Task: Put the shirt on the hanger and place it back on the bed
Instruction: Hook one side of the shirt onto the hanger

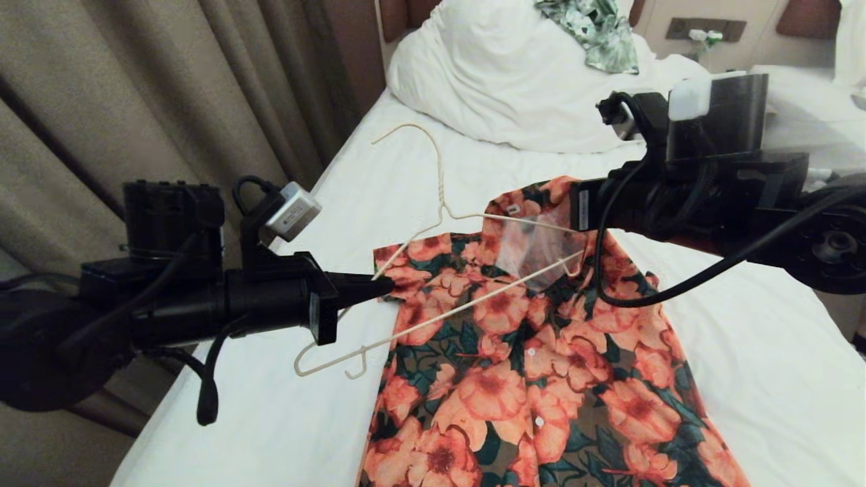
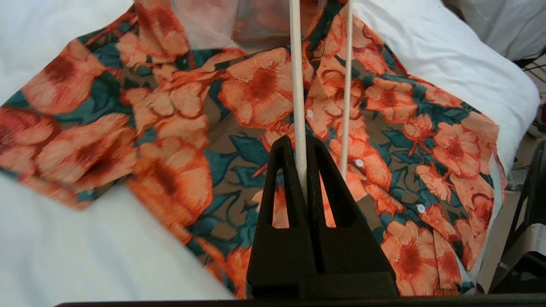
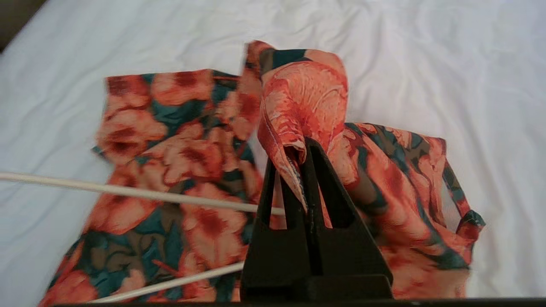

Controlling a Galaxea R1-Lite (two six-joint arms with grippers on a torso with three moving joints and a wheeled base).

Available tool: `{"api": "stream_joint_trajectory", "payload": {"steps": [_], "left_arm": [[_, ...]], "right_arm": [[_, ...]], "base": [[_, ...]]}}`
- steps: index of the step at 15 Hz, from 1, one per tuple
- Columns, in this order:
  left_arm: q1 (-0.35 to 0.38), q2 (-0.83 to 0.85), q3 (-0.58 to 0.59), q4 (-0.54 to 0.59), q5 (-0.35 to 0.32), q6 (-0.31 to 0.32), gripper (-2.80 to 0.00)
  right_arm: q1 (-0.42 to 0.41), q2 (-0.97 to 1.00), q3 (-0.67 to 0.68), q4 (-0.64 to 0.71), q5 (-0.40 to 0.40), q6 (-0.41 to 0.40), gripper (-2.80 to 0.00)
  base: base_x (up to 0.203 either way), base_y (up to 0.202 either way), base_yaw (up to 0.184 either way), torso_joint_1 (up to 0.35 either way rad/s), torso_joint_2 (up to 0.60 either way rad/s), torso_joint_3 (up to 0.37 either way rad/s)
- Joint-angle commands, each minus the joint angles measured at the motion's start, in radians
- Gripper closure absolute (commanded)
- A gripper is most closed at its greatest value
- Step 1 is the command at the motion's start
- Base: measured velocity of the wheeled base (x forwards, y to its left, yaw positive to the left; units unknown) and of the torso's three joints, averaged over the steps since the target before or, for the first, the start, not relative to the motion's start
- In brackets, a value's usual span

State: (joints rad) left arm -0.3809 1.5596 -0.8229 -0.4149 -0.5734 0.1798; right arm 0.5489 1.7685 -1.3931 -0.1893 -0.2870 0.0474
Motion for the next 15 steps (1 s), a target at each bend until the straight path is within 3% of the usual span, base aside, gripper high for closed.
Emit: {"api": "stream_joint_trajectory", "payload": {"steps": [1, 4, 7, 11, 15], "left_arm": [[-0.025, 0.048, 0.021, -0.064, -0.001, -0.002, 0.0], [-0.066, 0.101, 0.048, -0.201, 0.06, -0.043, 0.0], [-0.091, 0.15, 0.065, -0.349, 0.162, -0.08, 0.0], [-0.087, 0.138, 0.069, -0.338, 0.205, -0.068, 0.0], [-0.054, 0.098, 0.07, -0.253, 0.218, 0.026, 0.0]], "right_arm": [[0.032, -0.012, 0.005, 0.001, -0.003, 0.0, 0.0], [0.071, -0.05, 0.033, 0.001, -0.006, 0.0, 0.0], [0.097, -0.098, 0.054, 0.018, -0.009, 0.0, 0.0], [0.121, -0.148, 0.051, 0.073, -0.026, -0.003, 0.0], [0.082, -0.162, 0.046, 0.077, -0.026, -0.041, 0.0]], "base": [[0.0, 0.0, 0.0, 0.0, 0.0, 0.0], [0.0, 0.0, 0.0, 0.0, 0.0, 0.0], [0.0, 0.0, 0.0, 0.0, 0.0, 0.0], [0.0, 0.0, 0.0, 0.0, 0.0, 0.0], [0.0, 0.0, 0.0, 0.0, 0.0, 0.0]]}}
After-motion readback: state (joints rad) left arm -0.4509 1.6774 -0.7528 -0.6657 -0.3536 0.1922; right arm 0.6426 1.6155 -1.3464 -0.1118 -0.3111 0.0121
